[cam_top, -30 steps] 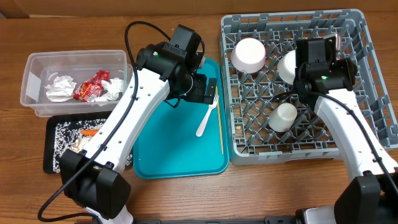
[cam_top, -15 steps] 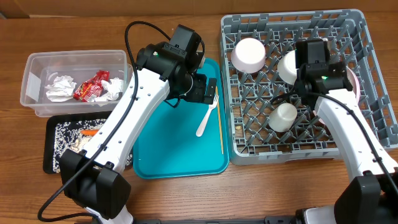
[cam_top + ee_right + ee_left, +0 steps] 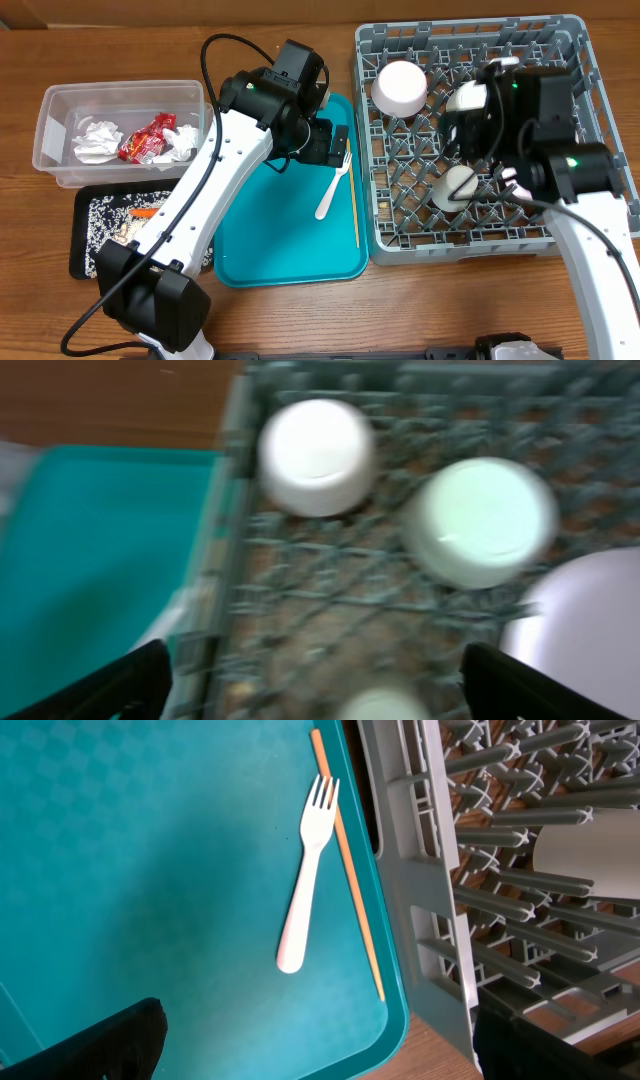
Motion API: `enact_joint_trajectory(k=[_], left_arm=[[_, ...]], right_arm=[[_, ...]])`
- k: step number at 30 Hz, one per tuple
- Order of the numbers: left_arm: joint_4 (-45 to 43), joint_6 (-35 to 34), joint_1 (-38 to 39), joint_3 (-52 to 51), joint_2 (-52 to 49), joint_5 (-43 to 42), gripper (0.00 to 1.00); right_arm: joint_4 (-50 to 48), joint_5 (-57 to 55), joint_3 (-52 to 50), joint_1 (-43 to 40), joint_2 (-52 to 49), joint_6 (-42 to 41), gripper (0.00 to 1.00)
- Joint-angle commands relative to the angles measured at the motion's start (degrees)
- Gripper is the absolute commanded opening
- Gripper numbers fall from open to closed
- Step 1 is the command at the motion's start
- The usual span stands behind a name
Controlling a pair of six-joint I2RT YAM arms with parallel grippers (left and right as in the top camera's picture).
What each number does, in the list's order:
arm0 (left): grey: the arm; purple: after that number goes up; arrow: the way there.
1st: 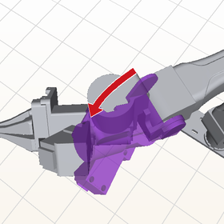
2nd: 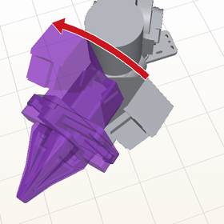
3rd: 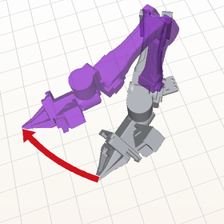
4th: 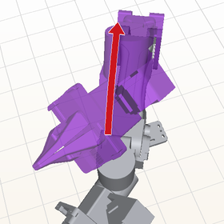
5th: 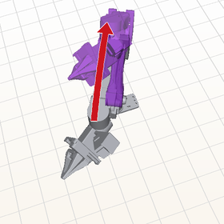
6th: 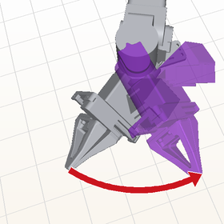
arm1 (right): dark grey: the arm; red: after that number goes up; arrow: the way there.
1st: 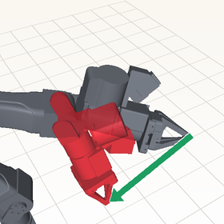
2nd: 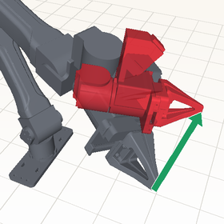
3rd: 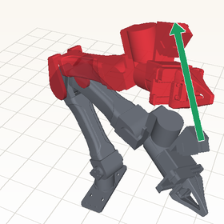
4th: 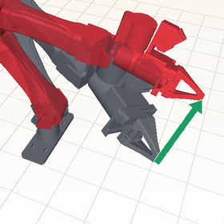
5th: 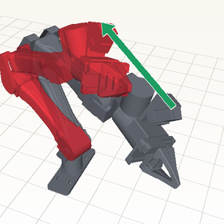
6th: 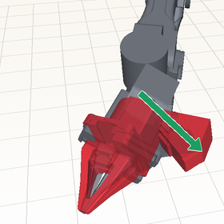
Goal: Sort waste into correct bins and load items into the dishwasher
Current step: 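Release the plate and move the right gripper left over the tray, then lower the right gripper onto the white fork and grasp it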
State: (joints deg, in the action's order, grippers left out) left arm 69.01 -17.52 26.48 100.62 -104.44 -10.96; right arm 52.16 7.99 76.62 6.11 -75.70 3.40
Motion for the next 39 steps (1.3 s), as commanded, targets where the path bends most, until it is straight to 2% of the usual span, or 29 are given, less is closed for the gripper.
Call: enact_joint_trajectory(k=[1, 8, 15, 18, 21, 25, 28, 32, 39], left_arm=[[-0.1, 1.2, -0.2, 1.7, -0.3, -0.5, 1.0], [-0.1, 1.2, -0.2, 1.7, -0.3, -0.5, 1.0], [-0.7, 1.2, -0.2, 1.7, -0.3, -0.5, 1.0], [-0.7, 2.7, -0.8, 2.3, -0.2, 4.1, 1.0], [2.6, 2.7, -4.1, 5.5, -0.1, 7.1, 1.0], [7.9, 2.7, -11.8, 14.1, -0.1, 7.1, 1.0], [10.7, 1.7, -18.8, 20.3, -0.1, 6.3, 1.0], [12.2, 1.6, -27.1, 23.3, -0.1, 4.9, 1.0], [14.9, 1.7, -33.2, 23.2, -0.2, 5.1, 1.0]], right_arm=[[4.3, 24.7, 1.0, 0.3, 0.8, -0.9, 1.0], [9.5, 36.9, 0.6, 0.3, -0.5, -0.9, 1.0], [13.4, 37.1, 0.6, 0.3, -0.7, -1.9, 0.97], [14.6, 37.1, 0.6, 0.3, -0.7, -1.9, 0.93], [14.8, 37.1, 0.6, 0.3, -0.7, -2.2, 0.88], [12.7, 35.6, 0.6, 1.4, -0.7, -7.6, 0.85], [9.9, 31.9, 0.6, 5.1, -0.7, -13.0, 0.85], [4.5, 22.5, 0.6, 15.1, -0.9, -22.9, 0.85], [-0.1, -7.3, 0.6, 34.0, -5.1, -45.2, 0.85]])
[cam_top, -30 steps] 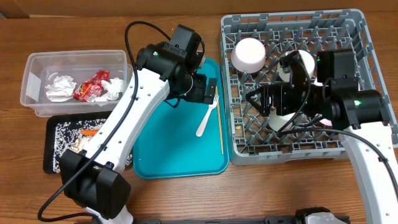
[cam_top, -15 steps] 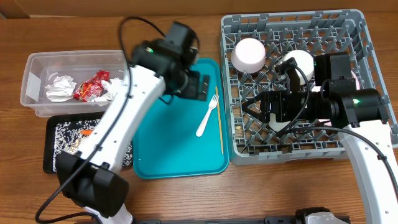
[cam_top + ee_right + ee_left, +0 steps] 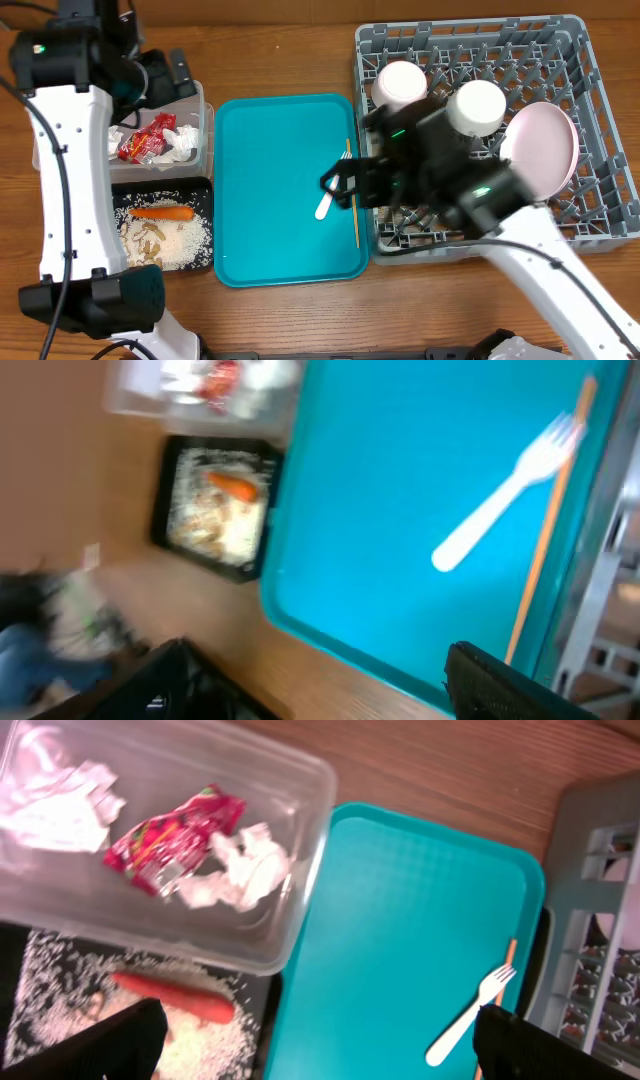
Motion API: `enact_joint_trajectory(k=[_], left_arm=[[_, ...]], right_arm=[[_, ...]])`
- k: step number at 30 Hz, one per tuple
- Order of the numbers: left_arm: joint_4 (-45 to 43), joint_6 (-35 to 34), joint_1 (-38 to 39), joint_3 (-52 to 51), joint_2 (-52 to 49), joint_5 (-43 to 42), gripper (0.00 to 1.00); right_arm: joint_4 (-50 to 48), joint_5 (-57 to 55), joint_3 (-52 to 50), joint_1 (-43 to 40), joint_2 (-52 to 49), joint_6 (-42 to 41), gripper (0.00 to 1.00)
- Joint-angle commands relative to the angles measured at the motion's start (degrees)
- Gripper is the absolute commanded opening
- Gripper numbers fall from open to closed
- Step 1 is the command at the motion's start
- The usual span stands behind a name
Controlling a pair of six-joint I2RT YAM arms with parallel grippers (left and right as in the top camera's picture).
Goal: Sort waste into correct bins and load items into the dishwasher
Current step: 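Lower the right gripper onto the white fork and grasp it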
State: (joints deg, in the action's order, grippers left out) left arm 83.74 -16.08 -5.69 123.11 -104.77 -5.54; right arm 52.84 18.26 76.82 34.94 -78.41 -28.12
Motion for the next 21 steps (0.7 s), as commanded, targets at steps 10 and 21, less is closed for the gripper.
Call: enact_joint_trajectory(k=[10, 21], left_arm=[[0.2, 0.2, -1.4, 0.7, 0.1, -0.2, 1.0], [0.2, 0.2, -1.4, 0.7, 0.1, -0.2, 1.0]], right_arm=[[-13.2, -18.0, 0.4, 16.2, -17.6, -14.3, 1.0], [-17.3, -32.7, 0.4, 15.8, -23.1, -24.5, 0.43]])
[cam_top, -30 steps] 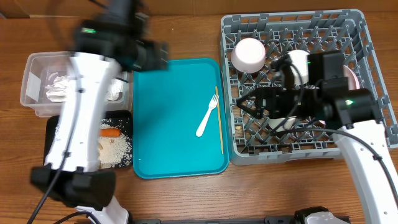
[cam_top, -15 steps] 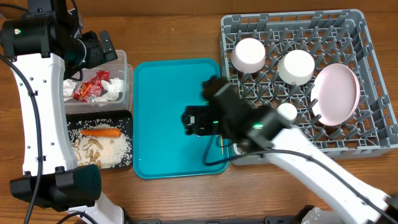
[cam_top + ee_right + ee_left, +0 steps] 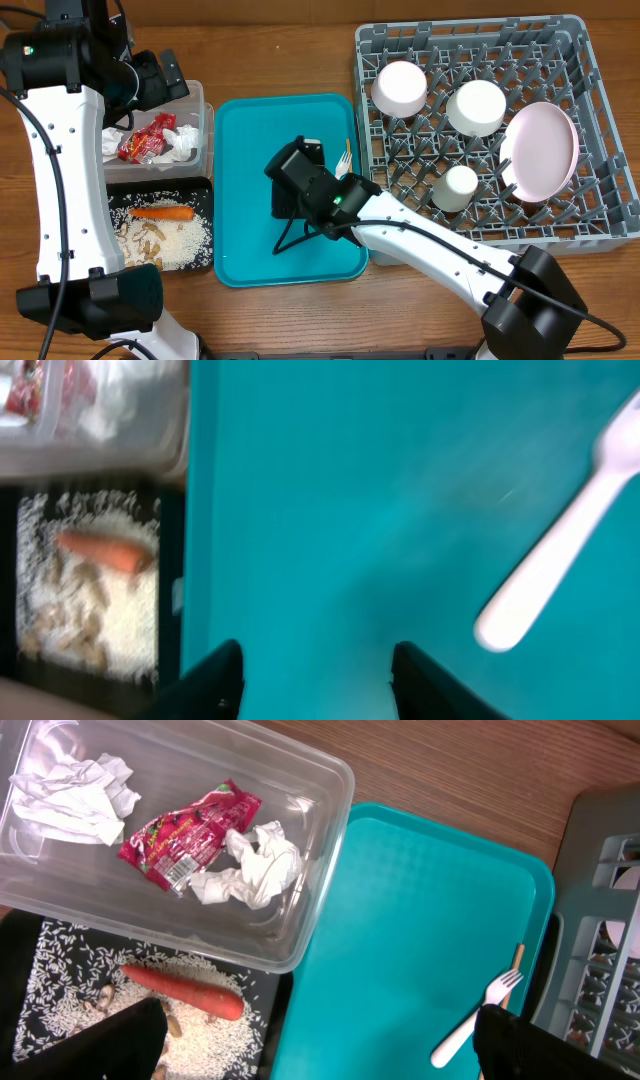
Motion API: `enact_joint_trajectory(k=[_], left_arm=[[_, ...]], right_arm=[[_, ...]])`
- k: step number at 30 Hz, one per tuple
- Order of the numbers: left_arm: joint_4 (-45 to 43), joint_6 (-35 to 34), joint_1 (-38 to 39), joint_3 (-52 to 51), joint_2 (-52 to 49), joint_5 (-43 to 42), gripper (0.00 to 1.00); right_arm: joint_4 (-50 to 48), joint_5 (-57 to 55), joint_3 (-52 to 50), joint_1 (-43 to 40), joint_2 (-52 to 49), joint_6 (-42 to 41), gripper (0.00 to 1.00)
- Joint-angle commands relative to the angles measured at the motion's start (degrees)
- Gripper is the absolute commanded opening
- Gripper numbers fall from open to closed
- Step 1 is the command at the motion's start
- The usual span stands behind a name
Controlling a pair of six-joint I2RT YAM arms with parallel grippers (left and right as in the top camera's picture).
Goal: Sort waste into correct bins and load items into the dishwasher
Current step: 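Lower the right gripper onto the white fork and grasp it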
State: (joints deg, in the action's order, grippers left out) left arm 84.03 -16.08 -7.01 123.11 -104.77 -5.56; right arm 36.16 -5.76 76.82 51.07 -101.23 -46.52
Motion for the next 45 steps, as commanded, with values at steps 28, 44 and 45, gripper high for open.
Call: enact_joint_trajectory(k=[28, 44, 45], left_arm=[[-0.1, 0.2, -0.1, 0.7, 0.1, -0.2, 1.0], [-0.1, 0.2, -0.1, 0.7, 0.1, -0.2, 1.0], [-0.1, 0.2, -0.1, 0.7, 0.1, -0.2, 1.0]], right_arm=[[3.2, -23.8, 0.4, -0.3, -6.6, -16.6, 0.34], [0.3, -23.8, 0.4, -2.5, -12.2, -16.9, 0.34], [0.3, -23.8, 0.4, -3.1, -12.7, -17.7, 0.34]])
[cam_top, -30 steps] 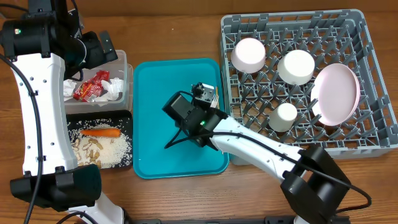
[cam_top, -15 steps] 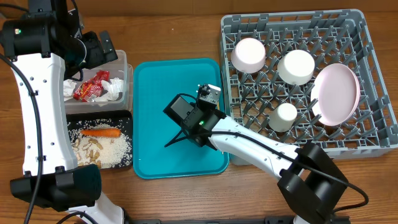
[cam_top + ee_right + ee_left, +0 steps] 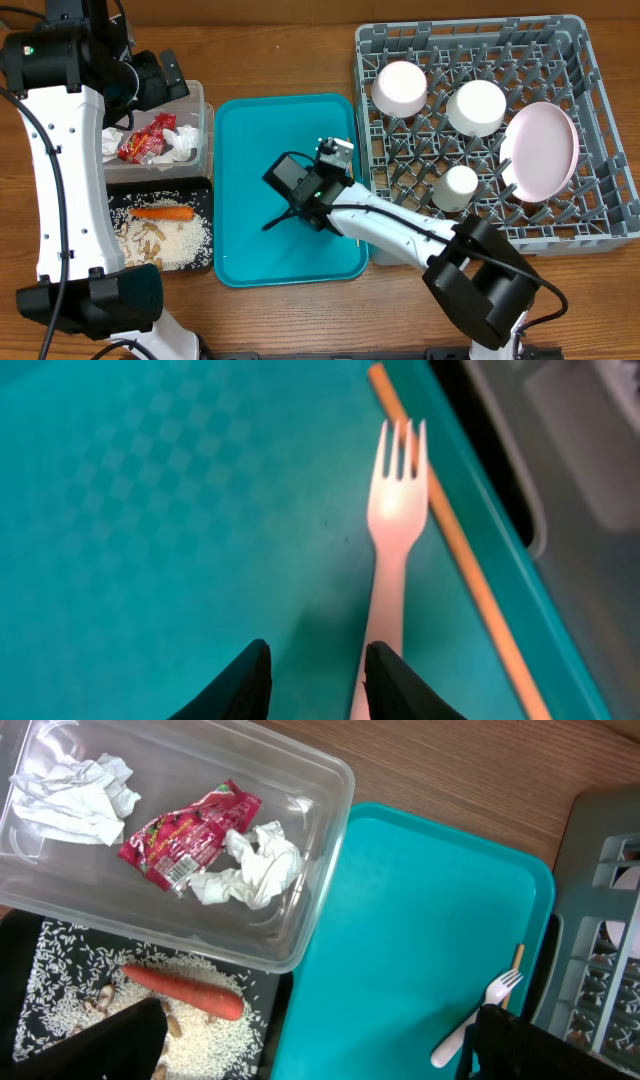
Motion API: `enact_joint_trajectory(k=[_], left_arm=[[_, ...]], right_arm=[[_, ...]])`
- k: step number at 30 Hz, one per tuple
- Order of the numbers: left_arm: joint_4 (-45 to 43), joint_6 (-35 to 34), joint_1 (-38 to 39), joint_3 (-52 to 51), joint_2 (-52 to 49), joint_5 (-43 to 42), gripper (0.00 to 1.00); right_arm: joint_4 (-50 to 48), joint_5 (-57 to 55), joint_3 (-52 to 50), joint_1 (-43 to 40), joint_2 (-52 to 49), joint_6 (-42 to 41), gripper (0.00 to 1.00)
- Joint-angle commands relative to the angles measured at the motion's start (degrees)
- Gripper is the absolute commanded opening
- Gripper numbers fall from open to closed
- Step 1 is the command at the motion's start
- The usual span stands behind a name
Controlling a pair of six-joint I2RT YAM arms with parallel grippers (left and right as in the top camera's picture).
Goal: Sort waste into correct bins and load items into the dishwasher
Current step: 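Lower the right gripper onto the white fork and grasp it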
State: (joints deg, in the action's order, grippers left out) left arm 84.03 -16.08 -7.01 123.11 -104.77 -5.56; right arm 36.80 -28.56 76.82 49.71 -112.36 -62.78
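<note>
A white plastic fork (image 3: 396, 530) lies on the teal tray (image 3: 150, 510), tines toward the rack, with a thin orange stick (image 3: 455, 555) beside it. My right gripper (image 3: 318, 682) is open and low over the tray. Its right finger (image 3: 395, 680) is over the fork's handle and its left finger (image 3: 245, 682) is over bare tray. In the overhead view the right gripper (image 3: 285, 212) hides the fork. My left gripper (image 3: 150, 75) hangs open, high over the clear waste bin (image 3: 320, 780). From there the fork (image 3: 478, 1018) shows far below.
The grey dish rack (image 3: 600, 235) at the right holds two white cups (image 3: 400, 88), a small cup (image 3: 459, 185) and a pink plate (image 3: 540, 150). The clear bin holds crumpled paper and a red wrapper (image 3: 185, 835). A black tray (image 3: 100, 190) holds rice and a carrot (image 3: 162, 212).
My right gripper was over the tray's middle with the fork off to its right. Now it has turned and sits low at the fork's handle. The left arm has not moved.
First my left gripper hung over the fork and my right was over the rack. Then the left was over the waste bin and the right had come across to the tray. The right then stood lower over the tray, and is now at the fork.
</note>
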Motion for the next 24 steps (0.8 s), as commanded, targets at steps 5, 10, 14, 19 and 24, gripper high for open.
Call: enact_joint_trajectory(k=[5, 10, 14, 19, 24], left_arm=[[-0.1, 0.2, -0.1, 0.7, 0.1, -0.2, 1.0], [-0.1, 0.2, -0.1, 0.7, 0.1, -0.2, 1.0], [-0.1, 0.2, -0.1, 0.7, 0.1, -0.2, 1.0], [-0.1, 0.2, -0.1, 0.7, 0.1, -0.2, 1.0], [-0.1, 0.2, -0.1, 0.7, 0.1, -0.2, 1.0]], right_arm=[[-0.4, 2.4, 0.4, -4.2, -3.2, -2.5, 0.33], [-0.3, 3.3, 0.4, -4.8, -3.7, -3.3, 0.33], [-0.4, 3.4, 0.4, -4.8, -3.7, -3.3, 0.31], [-1.0, 4.5, 0.4, -4.7, -5.5, -3.5, 0.29], [-1.8, 6.2, 0.4, -4.7, -7.5, -3.5, 0.29]])
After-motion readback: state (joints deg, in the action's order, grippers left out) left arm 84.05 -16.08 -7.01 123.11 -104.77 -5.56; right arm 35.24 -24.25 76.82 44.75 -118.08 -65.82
